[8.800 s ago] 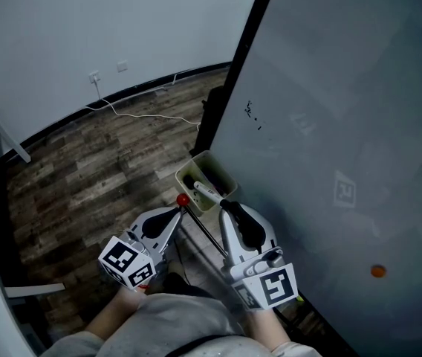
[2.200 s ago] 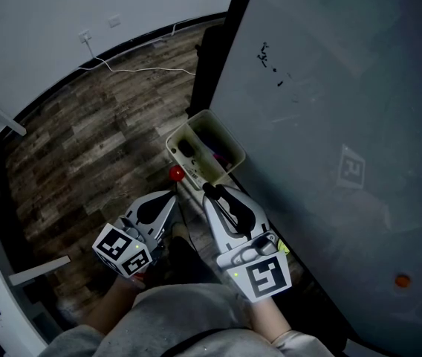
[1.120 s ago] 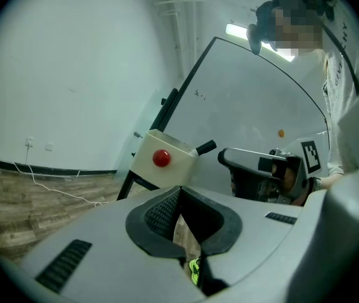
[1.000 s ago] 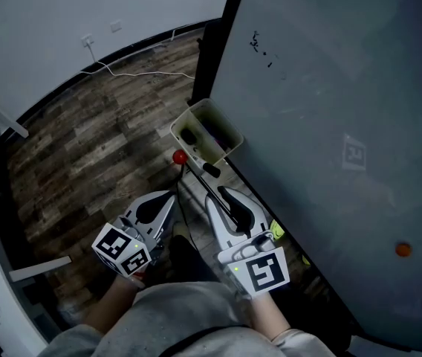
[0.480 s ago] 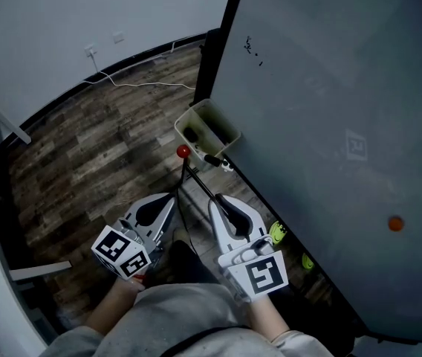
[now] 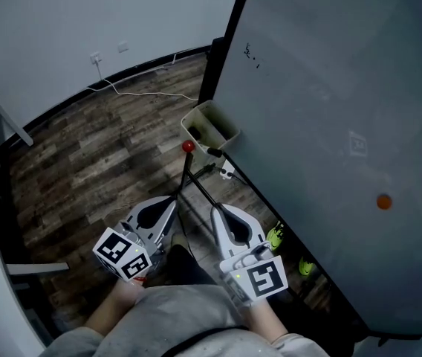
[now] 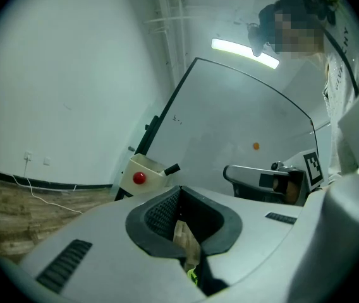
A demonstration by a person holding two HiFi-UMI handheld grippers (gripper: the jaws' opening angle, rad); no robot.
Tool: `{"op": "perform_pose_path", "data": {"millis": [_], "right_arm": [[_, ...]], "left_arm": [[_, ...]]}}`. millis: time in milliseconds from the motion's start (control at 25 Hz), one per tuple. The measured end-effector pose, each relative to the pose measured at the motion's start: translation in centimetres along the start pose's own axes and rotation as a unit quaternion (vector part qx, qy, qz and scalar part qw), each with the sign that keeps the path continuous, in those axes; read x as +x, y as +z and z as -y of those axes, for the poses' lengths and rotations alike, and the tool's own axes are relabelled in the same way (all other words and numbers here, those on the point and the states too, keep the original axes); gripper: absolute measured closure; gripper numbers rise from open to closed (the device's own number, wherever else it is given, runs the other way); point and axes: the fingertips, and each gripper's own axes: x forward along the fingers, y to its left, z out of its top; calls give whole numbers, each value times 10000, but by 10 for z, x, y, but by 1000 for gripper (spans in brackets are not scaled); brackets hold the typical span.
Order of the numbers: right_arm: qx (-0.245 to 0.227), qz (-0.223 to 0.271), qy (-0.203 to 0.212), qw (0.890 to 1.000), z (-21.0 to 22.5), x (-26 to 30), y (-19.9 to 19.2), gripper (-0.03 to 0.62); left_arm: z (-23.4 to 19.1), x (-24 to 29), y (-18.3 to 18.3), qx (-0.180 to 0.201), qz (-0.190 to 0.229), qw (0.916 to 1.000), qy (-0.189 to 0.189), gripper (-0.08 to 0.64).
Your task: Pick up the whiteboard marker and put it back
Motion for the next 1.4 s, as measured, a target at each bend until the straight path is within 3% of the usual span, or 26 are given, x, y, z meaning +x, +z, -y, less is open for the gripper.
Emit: {"op": "perform_pose_path", "data": {"millis": [880, 1400], "right_arm": [[-15, -143, 319, 9994, -75, -70, 2, 574], [-28, -165, 486, 9987, -109, -99, 3, 574]], "left_arm": [[67, -74, 1, 266, 169, 9995, -28, 546], [89, -119, 0, 267, 307, 9990, 158, 546]]}}
